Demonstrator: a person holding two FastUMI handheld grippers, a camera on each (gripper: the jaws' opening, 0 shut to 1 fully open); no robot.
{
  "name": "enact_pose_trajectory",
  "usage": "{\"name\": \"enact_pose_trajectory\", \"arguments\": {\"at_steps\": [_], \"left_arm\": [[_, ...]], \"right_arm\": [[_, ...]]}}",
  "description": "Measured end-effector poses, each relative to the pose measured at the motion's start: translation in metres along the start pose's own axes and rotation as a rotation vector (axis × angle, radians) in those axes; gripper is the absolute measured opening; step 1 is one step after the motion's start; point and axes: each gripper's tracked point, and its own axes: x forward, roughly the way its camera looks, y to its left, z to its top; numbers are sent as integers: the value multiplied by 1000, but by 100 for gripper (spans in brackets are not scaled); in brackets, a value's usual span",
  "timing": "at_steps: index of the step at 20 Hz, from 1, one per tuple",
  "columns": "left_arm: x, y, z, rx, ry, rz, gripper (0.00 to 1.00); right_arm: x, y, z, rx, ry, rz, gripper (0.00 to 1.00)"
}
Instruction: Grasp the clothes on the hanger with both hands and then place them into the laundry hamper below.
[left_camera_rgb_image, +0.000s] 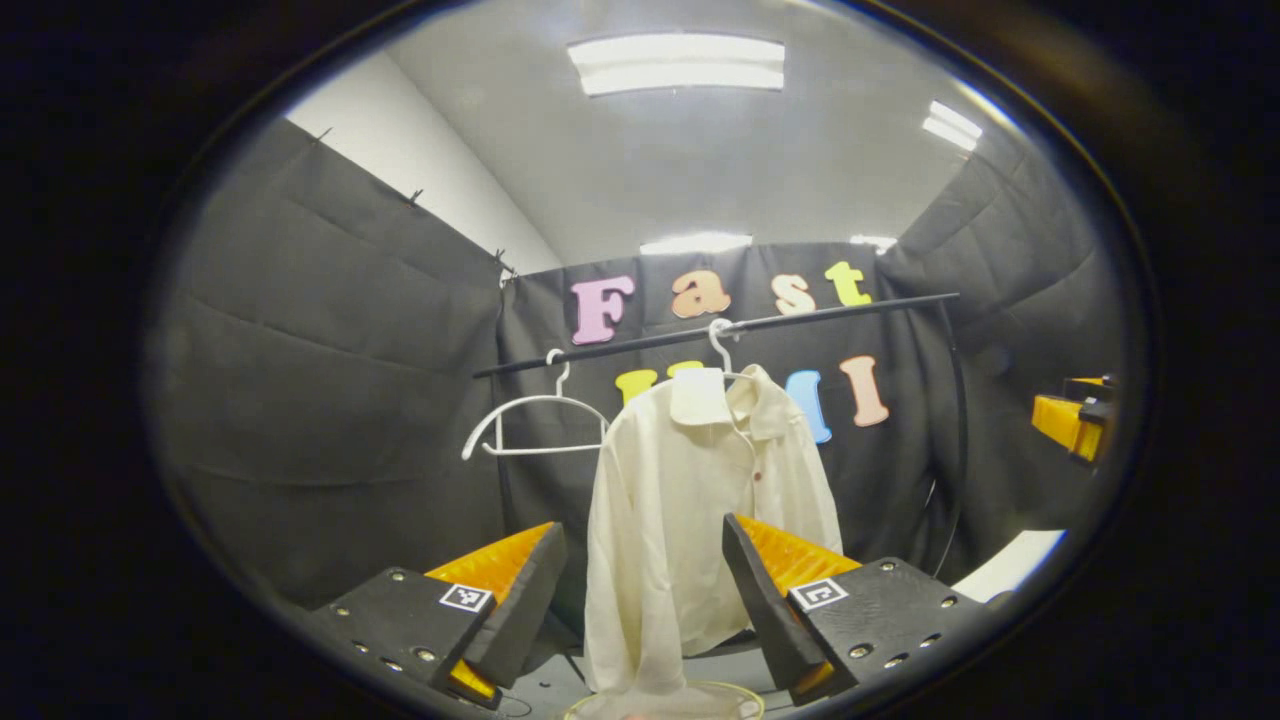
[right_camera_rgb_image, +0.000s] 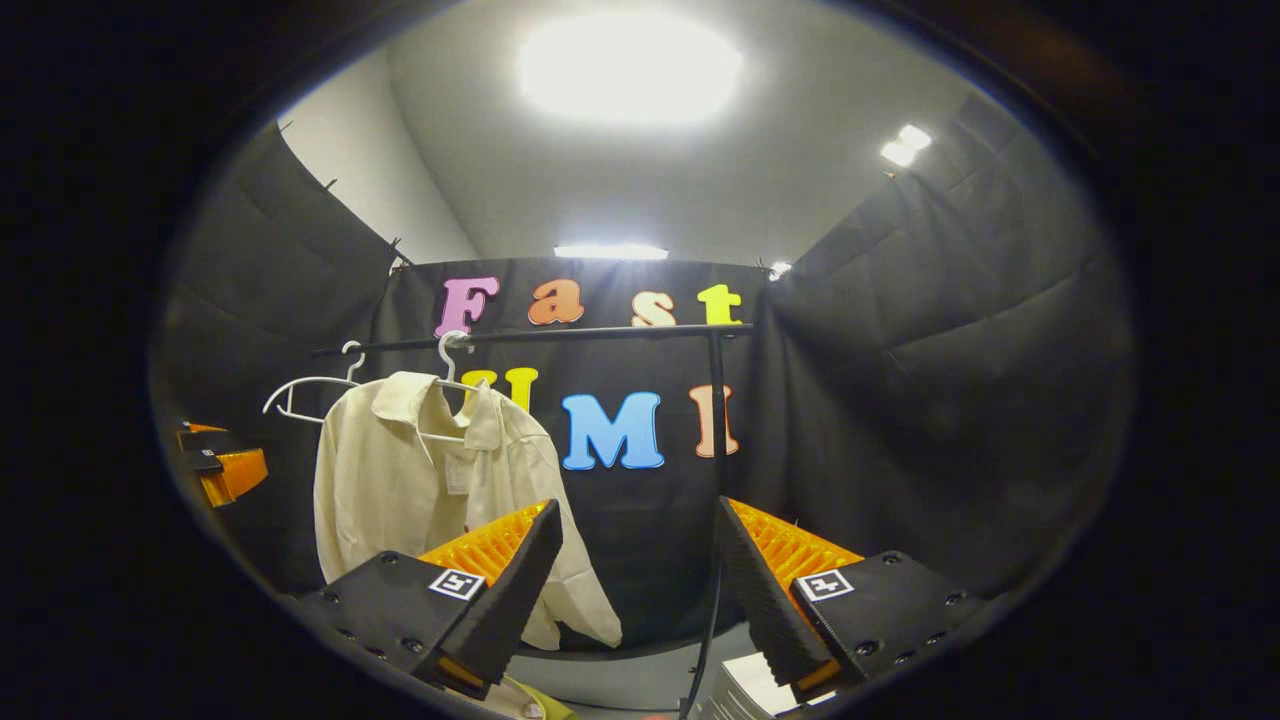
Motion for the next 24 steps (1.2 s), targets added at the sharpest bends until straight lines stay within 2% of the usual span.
{"name": "enact_pose_trajectory", "arguments": {"at_steps": [3,9,17,24], "left_arm": [[-2,0,2,2,0,-2,93],[35,-19,2,19,-4,-4,93],[79,-38,18,8,-4,4,93],[160,-69,17,10,-7,24,93]], "right_arm": [[2,0,-2,3,5,-2,97],[20,11,0,17,1,23,96],[83,51,4,39,-17,134,98],[149,89,-9,61,4,251,97]]}}
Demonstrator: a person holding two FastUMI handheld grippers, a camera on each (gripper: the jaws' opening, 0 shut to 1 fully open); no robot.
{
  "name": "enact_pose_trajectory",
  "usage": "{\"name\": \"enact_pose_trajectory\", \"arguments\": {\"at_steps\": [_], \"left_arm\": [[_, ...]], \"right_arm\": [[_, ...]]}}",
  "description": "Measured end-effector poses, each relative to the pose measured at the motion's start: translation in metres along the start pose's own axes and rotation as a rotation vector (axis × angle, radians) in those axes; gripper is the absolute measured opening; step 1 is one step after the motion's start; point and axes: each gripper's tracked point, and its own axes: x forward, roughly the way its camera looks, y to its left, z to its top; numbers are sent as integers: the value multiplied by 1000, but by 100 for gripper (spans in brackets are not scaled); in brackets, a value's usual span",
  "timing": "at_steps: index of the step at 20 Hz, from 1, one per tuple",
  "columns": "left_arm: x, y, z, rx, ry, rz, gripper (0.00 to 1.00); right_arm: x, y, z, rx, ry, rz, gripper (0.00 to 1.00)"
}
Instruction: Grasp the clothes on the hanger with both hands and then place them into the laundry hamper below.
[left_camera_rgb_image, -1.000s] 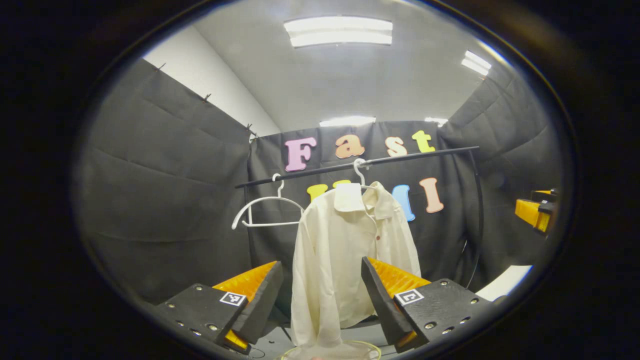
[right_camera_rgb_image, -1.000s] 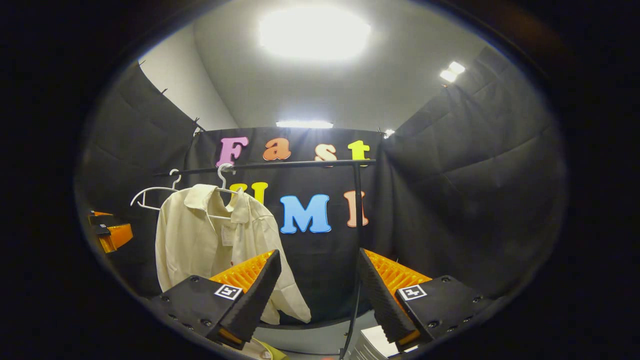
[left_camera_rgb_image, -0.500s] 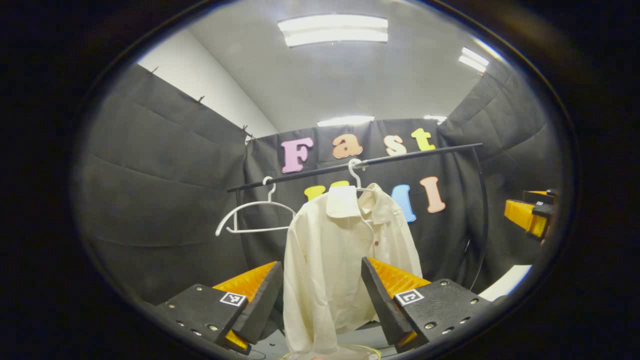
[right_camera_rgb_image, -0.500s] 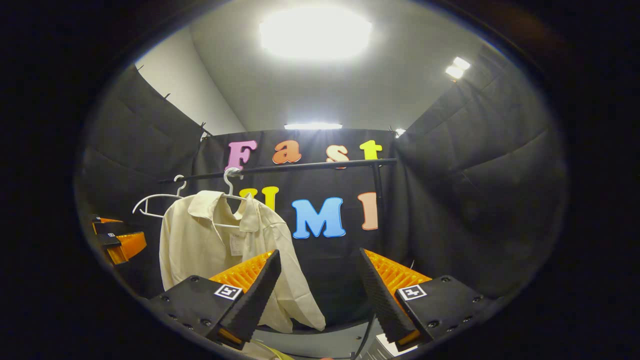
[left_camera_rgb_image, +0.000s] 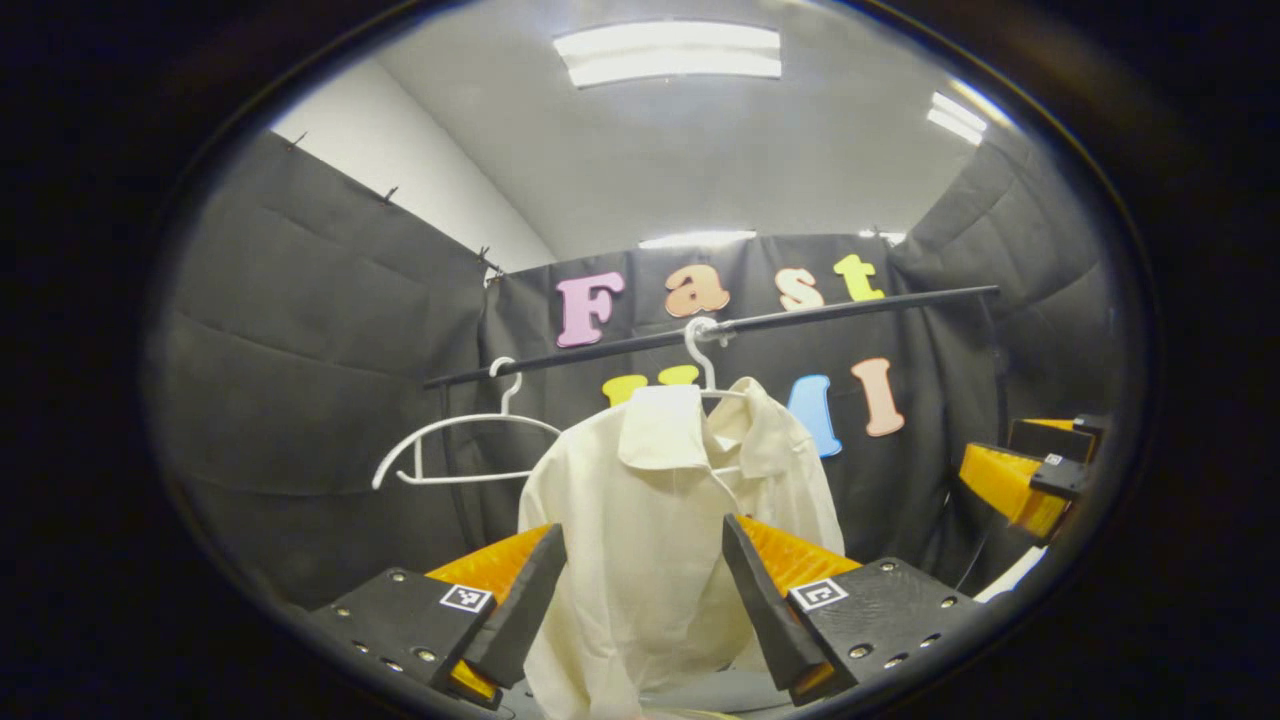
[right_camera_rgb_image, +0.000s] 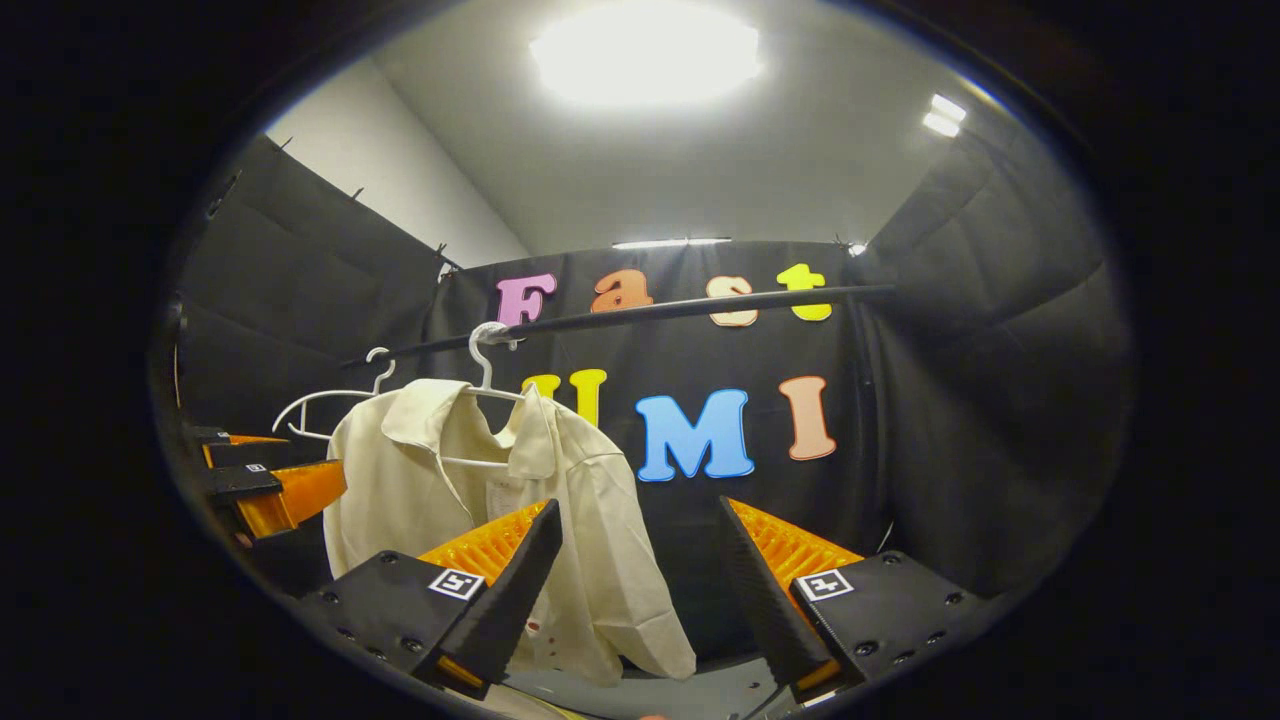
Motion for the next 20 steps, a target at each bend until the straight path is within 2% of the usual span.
{"name": "enact_pose_trajectory", "arguments": {"at_steps": [5,13,20], "left_arm": [[46,-15,5,-5,-1,18,92],[118,-33,-23,-75,64,48,92],[157,-12,-60,-76,131,131,92]], "right_arm": [[53,19,-7,27,2,87,98],[126,55,-33,37,24,222,97],[178,88,-78,37,97,305,97]]}}
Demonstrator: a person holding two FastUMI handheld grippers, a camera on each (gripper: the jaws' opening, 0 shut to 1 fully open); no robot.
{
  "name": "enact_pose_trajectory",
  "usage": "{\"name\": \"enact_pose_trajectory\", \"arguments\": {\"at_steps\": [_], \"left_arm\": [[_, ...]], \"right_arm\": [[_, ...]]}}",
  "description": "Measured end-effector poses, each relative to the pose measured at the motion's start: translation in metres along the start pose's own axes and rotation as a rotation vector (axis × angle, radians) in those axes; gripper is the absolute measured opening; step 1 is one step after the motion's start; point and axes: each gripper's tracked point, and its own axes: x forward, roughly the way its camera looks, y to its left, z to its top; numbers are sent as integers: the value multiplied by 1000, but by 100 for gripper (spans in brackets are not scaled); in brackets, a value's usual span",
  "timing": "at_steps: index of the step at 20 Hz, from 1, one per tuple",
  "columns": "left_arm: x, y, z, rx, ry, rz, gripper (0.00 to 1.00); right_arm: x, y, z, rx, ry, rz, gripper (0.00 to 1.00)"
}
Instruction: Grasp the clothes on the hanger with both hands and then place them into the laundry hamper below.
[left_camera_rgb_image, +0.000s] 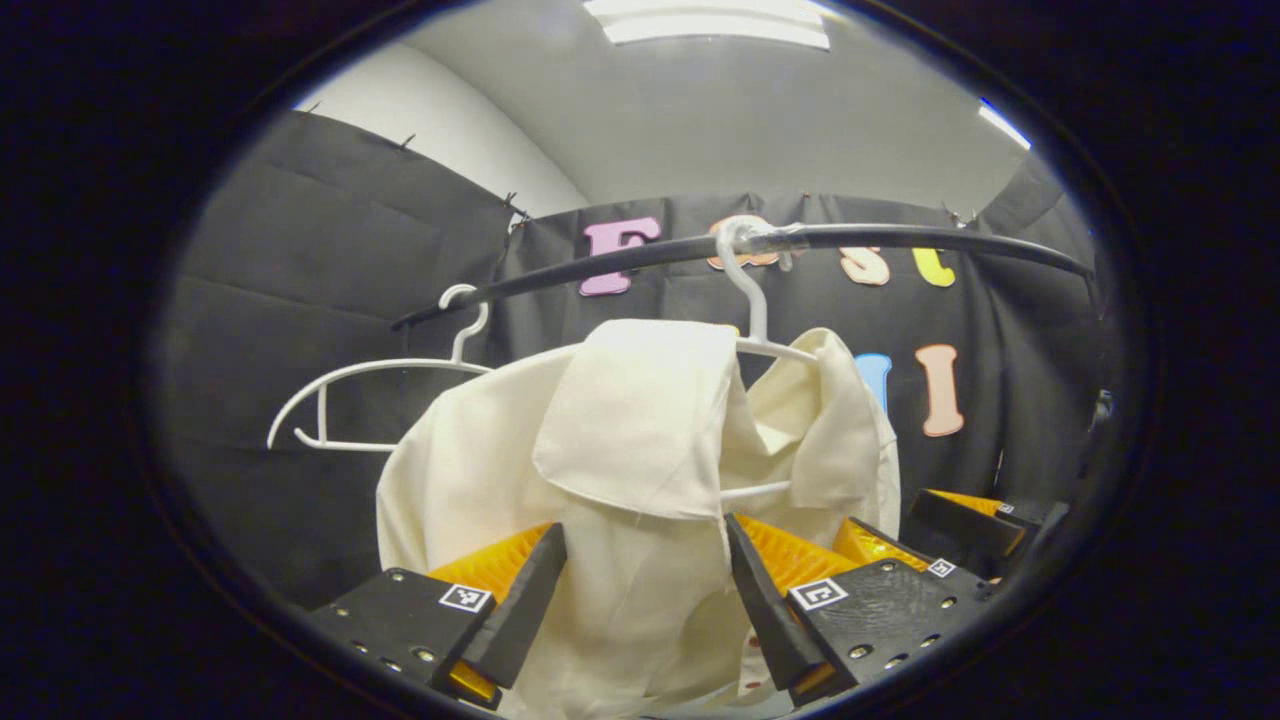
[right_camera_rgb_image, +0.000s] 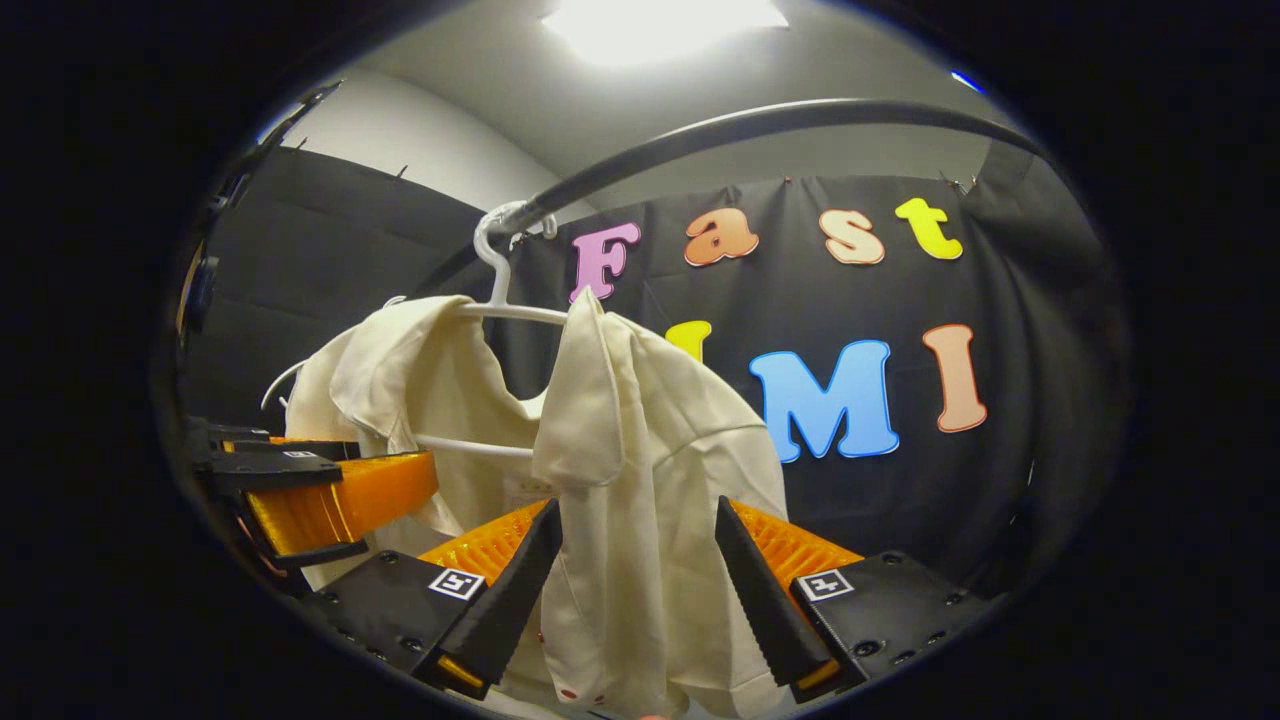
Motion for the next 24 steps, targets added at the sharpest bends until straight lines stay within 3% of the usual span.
{"name": "enact_pose_trajectory", "arguments": {"at_steps": [8,9,11,12,13,14,15,16,17,20,24], "left_arm": [[33,14,-6,112,-10,140,92],[36,14,-8,118,-12,145,69],[36,15,-10,137,-16,145,60],[33,25,-8,148,-22,181,58],[34,30,-8,142,-26,180,36],[35,29,-8,127,-27,167,24],[34,27,-7,118,-27,150,18],[36,28,-10,103,-30,135,19],[32,30,-8,94,-30,118,3],[30,34,-6,93,-45,98,1],[12,50,-2,167,-34,118,0]], "right_arm": [[47,10,-14,-3,-16,3,98],[48,8,-13,-3,-20,-3,89],[53,3,-12,-14,-23,-28,72],[55,-3,-13,-23,-26,-50,65],[59,-6,-14,-31,-25,-69,45],[61,-14,-13,-40,-24,-102,35],[63,-24,-9,-49,-36,-149,11],[65,-25,-6,-58,-40,-151,4],[64,-26,-7,-74,-33,-151,4],[60,-42,5,-103,-75,-201,4],[47,-66,35,-126,-176,-263,4]]}}
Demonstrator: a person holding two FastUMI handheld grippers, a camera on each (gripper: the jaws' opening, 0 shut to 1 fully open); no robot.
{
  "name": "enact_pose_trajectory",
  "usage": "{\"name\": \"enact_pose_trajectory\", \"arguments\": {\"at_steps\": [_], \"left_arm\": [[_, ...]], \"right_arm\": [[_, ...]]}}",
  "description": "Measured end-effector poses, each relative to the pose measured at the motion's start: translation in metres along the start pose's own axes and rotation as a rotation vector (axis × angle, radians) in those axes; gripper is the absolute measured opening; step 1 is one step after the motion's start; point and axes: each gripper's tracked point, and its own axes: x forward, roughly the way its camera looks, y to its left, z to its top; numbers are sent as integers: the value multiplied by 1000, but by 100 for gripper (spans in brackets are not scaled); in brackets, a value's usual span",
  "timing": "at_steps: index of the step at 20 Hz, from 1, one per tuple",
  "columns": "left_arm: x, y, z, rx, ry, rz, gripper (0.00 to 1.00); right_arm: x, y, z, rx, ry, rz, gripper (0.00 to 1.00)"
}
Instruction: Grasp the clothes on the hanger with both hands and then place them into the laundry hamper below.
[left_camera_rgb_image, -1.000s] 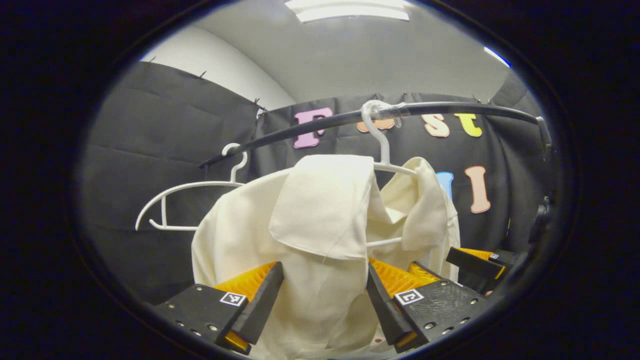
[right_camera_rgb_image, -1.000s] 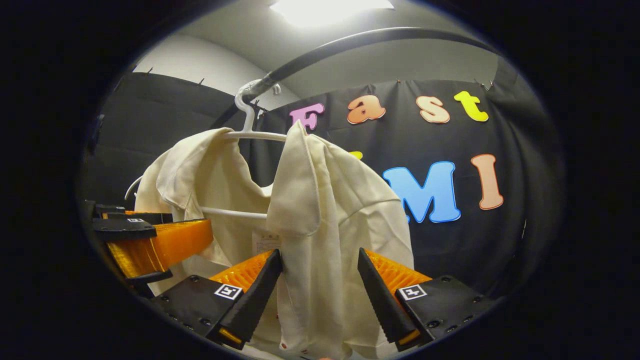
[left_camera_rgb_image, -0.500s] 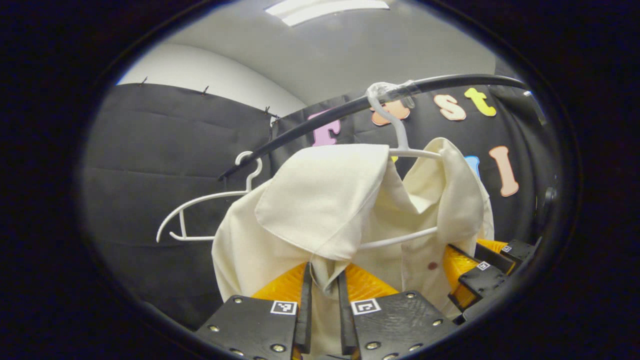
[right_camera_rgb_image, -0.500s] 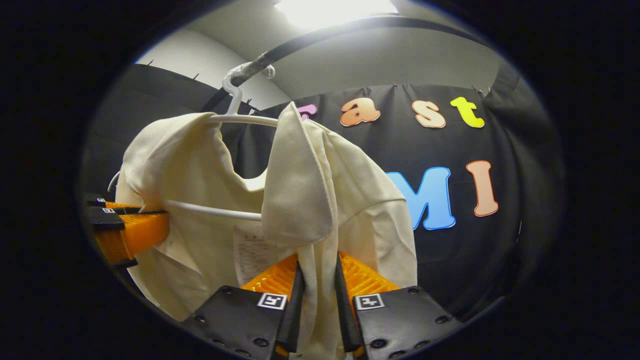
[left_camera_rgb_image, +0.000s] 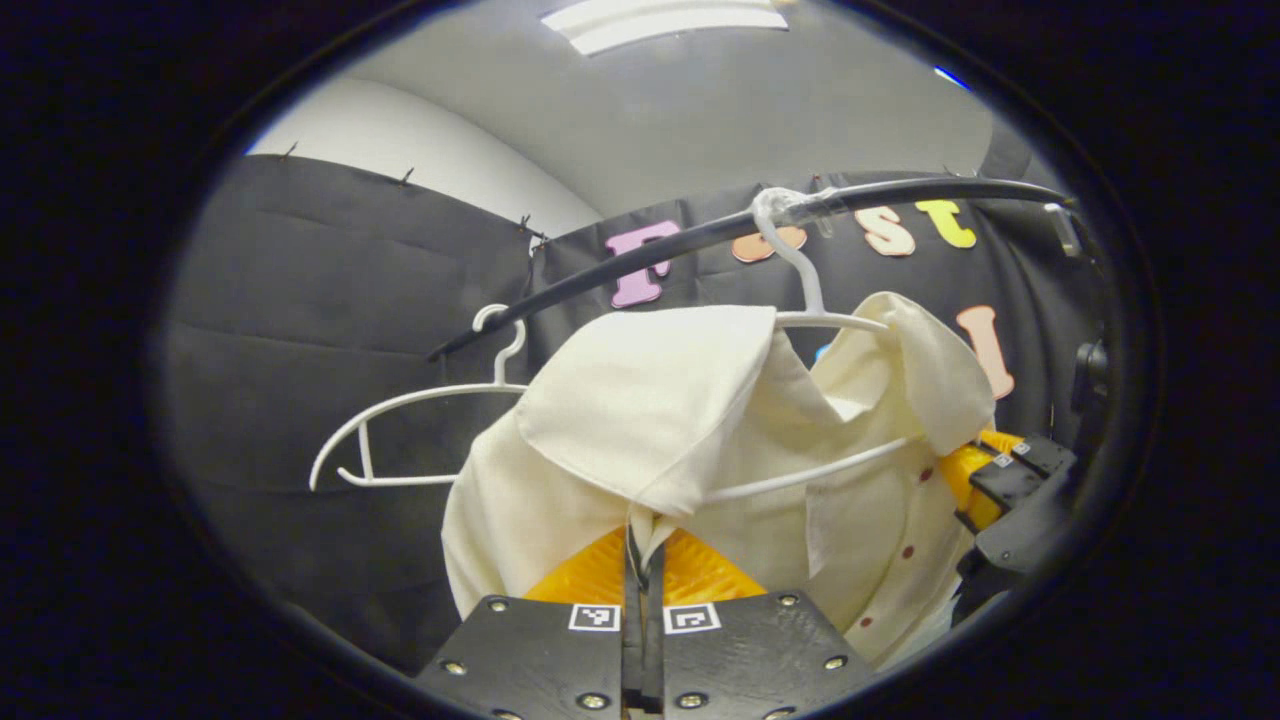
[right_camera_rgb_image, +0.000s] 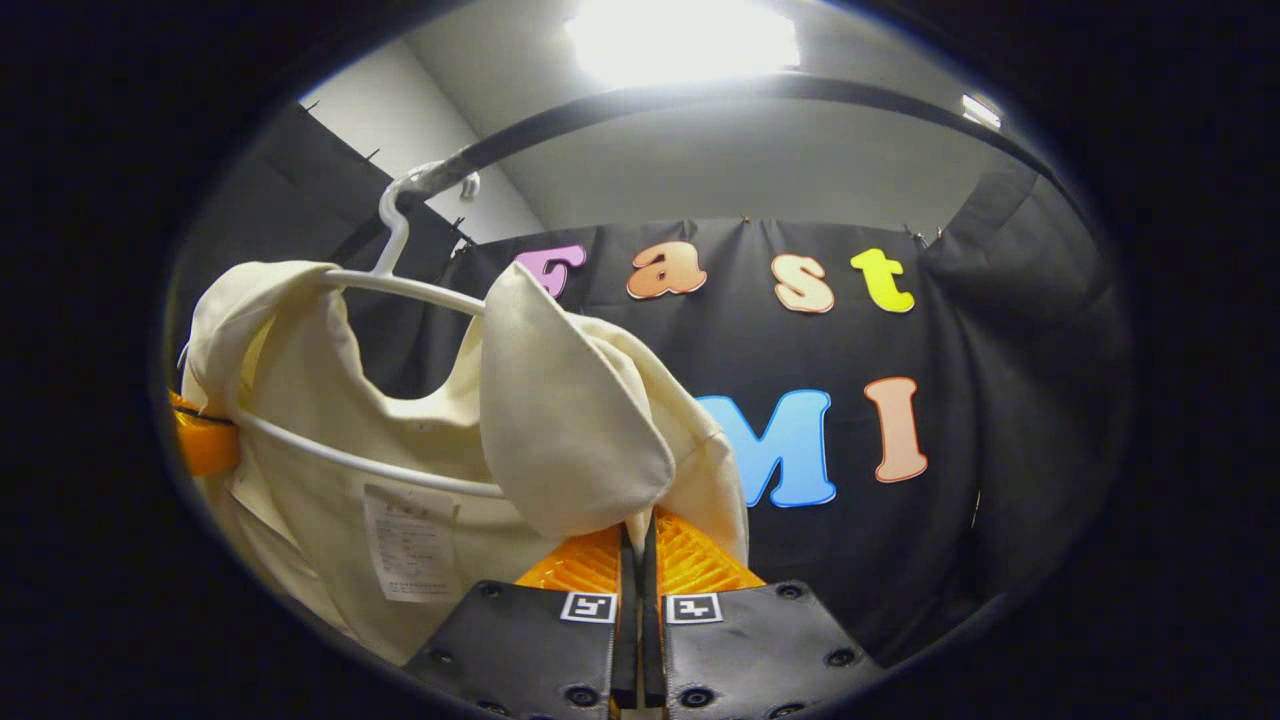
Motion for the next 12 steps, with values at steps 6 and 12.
{"name": "enact_pose_trajectory", "arguments": {"at_steps": [6,12], "left_arm": [[-31,55,34,88,-66,78,2],[-23,82,50,136,-82,108,1]], "right_arm": [[-1,-41,27,-32,-62,-101,4],[16,-76,46,-45,-98,-182,4]]}}
